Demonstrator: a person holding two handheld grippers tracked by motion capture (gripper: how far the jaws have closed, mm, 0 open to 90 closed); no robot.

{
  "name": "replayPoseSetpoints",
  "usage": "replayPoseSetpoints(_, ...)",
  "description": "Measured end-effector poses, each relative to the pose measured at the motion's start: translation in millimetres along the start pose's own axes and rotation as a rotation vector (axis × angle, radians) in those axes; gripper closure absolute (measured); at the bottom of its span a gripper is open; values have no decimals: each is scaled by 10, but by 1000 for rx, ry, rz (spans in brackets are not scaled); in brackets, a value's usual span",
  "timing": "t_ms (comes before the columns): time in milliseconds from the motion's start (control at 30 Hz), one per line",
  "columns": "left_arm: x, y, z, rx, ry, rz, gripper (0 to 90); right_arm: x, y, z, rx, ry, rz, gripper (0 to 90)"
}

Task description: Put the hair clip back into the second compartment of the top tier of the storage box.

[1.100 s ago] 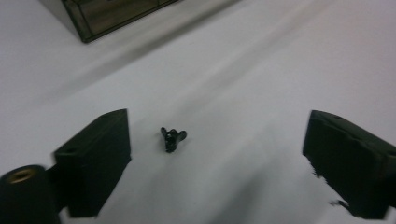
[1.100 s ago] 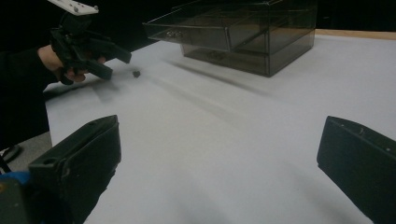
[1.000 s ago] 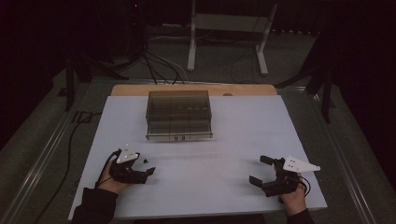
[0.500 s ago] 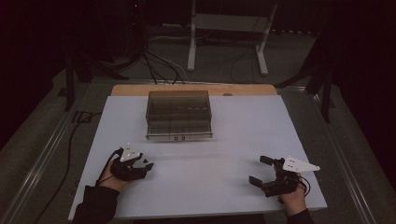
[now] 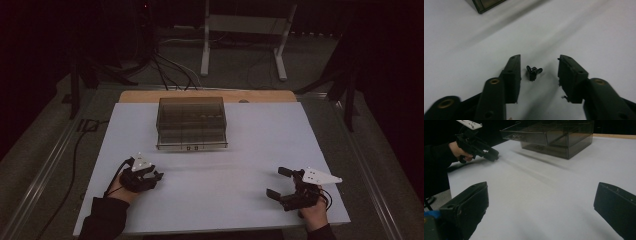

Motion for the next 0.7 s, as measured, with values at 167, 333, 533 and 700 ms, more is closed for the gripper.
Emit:
replayPoseSetpoints(167, -29, -23, -3, 18, -5, 3, 591, 1, 2, 2, 0, 2, 0, 0)
replayPoseSetpoints(333, -39, -26, 9, 18, -6, -2, 634, 2, 1, 1, -1, 1, 0, 0)
replayPoseSetpoints(533, -47, -26, 20, 20, -13, 1, 686, 3, 0, 2, -2, 1, 1, 0)
replayPoseSetpoints(700, -48, -52, 17, 34, -19, 11, 735, 4, -2, 2, -2, 1, 0, 0)
Point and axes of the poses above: each handheld gripper's, and its own axes: x roughly backward along the jaws, z roughly out of its top, y roughly to its right, the point moved 9 cm from there along -x, roughly forward along the jaws, and after that the axes turned 7 degrees about -x, right-handed, at the moved point
